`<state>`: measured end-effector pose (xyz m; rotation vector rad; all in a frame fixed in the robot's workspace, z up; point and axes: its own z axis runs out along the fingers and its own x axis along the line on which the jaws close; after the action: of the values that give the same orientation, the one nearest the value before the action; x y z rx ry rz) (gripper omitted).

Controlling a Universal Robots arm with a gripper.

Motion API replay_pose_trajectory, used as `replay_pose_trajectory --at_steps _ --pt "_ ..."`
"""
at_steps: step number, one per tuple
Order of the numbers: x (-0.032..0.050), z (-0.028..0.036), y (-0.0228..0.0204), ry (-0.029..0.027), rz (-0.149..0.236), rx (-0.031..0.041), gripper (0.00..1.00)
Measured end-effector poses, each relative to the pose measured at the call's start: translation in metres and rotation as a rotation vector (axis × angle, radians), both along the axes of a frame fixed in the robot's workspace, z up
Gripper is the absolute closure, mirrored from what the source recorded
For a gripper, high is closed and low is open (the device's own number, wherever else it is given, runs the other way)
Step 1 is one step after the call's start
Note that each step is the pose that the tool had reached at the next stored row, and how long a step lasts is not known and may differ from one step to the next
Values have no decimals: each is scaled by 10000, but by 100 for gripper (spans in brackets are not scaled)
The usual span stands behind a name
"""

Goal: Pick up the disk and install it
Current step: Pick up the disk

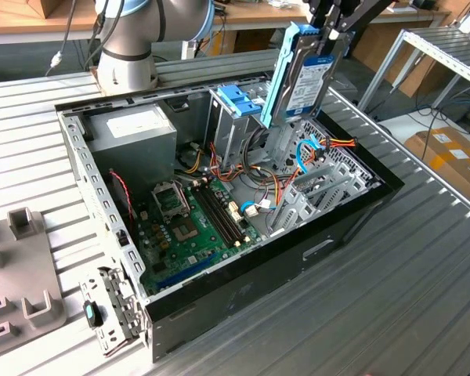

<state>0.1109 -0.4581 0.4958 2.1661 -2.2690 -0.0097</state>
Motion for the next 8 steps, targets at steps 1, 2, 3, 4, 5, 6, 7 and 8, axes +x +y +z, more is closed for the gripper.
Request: replay_pose_trajectory --at_steps 1,2,3,4,5,6,7,8 --pt "0 0 -8 0 0 0 65" --pt "0 0 -18 0 0 -1 65" --pt "0 0 -24 0 0 -1 65" --pt "0 0 -37 0 0 -2 65" --pt "0 0 -42 0 0 -2 65" --pt "0 0 -42 0 0 -2 65" --pt "0 0 -42 0 0 -3 65" --pt "0 0 -43 0 0 -2 65"
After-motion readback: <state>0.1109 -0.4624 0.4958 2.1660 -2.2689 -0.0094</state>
